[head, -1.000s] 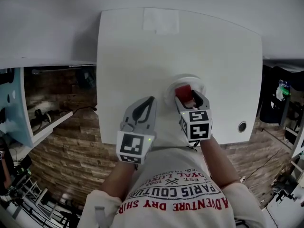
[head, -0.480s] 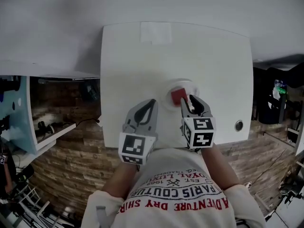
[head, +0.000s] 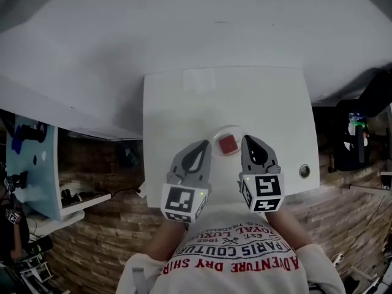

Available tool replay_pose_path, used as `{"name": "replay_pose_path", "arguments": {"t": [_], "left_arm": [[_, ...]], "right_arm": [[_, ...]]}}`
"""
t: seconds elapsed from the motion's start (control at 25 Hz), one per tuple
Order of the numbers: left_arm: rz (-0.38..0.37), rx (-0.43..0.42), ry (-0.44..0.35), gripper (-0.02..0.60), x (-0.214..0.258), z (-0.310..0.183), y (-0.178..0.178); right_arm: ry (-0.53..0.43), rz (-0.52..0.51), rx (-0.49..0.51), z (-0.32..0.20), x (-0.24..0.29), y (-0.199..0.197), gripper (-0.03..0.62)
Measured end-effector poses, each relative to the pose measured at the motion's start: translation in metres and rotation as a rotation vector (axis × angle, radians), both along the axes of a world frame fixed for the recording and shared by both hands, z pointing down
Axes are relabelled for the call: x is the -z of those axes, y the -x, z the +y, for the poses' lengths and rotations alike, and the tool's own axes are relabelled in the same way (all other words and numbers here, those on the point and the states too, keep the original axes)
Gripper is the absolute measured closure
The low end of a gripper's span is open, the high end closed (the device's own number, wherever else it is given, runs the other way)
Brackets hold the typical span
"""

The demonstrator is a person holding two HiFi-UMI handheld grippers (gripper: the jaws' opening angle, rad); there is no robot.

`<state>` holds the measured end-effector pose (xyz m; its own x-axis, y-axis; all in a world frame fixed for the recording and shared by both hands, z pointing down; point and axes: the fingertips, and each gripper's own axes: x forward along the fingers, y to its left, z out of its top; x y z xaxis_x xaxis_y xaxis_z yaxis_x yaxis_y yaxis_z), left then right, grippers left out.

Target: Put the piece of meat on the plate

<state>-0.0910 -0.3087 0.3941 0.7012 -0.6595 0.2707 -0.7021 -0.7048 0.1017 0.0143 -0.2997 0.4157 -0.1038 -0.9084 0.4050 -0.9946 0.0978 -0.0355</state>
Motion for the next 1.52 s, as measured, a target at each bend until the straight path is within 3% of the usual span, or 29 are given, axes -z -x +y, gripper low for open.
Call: {"name": "replay_pose_path", "arguments": {"t": [0.12,0.28,0.56,1.04,1.52], "left_arm": [[0.023,0.008,-0.087,0.574,0.035,-0.004,-0.001],[0.046,0.019,-0.184,0.574,0.071,-0.005,-0.002],[0.04,0.035,-0.282,0.574,0.1,-0.002,0.001],[0.049,0.061,-0.287,0.574,0.106,0.008,0.011],[0.029,0.034,-0.241,0.574,0.089,0.01,0.002]], "right_arm": [[-0.127,-0.014,-0.026,0.005,0.044,-0.006,0.582],[-0.222,-0.035,-0.016,0.01,0.079,-0.008,0.582],[-0.287,-0.012,0.031,0.014,0.101,-0.001,0.582],[-0.308,-0.02,0.063,0.024,0.102,0.012,0.582],[-0.284,-0.015,0.052,0.026,0.091,0.004,0.582]]}}
